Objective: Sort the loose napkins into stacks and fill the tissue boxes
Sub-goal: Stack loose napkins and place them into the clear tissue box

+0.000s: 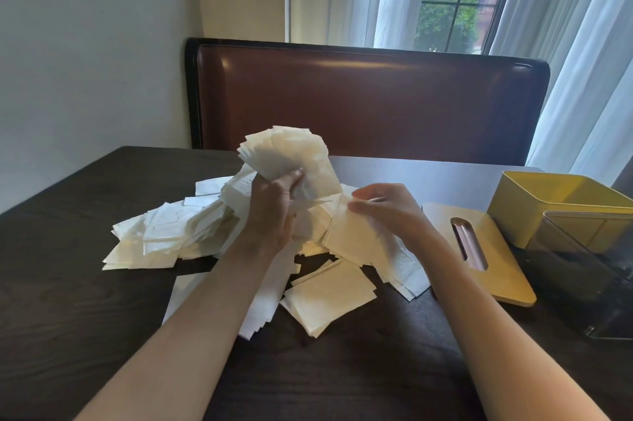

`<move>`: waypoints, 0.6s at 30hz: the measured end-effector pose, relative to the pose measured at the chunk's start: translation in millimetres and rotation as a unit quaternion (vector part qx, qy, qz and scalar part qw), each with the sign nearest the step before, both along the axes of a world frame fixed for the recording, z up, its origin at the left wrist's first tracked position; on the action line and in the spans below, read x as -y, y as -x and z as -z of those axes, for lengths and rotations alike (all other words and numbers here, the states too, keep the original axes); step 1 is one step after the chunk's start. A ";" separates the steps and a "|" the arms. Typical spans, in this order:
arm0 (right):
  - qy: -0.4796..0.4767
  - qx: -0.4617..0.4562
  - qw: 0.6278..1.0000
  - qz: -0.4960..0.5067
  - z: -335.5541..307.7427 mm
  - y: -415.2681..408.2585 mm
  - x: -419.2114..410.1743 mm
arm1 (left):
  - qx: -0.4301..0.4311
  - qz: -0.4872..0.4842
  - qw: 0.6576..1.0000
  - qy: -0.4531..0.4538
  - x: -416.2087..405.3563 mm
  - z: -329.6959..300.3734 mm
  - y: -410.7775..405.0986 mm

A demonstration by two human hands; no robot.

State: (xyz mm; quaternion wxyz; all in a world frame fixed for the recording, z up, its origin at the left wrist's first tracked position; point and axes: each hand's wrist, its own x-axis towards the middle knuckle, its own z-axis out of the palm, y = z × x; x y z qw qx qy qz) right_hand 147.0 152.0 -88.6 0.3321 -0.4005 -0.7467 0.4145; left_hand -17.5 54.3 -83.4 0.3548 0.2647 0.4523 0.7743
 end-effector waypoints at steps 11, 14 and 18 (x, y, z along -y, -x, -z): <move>-0.069 -0.191 0.979 -0.012 -12.8 -2.1 9.6 | 0.004 -0.006 1.000 0.009 2.6 -3.3 0.0; 0.025 -0.306 0.948 -0.088 -19.8 -8.1 13.1 | 0.000 -0.011 1.000 0.010 0.9 -3.3 0.0; 0.134 -0.361 0.905 -0.180 -24.3 -12.0 15.5 | -0.016 0.017 1.000 0.015 -1.2 -0.3 -3.2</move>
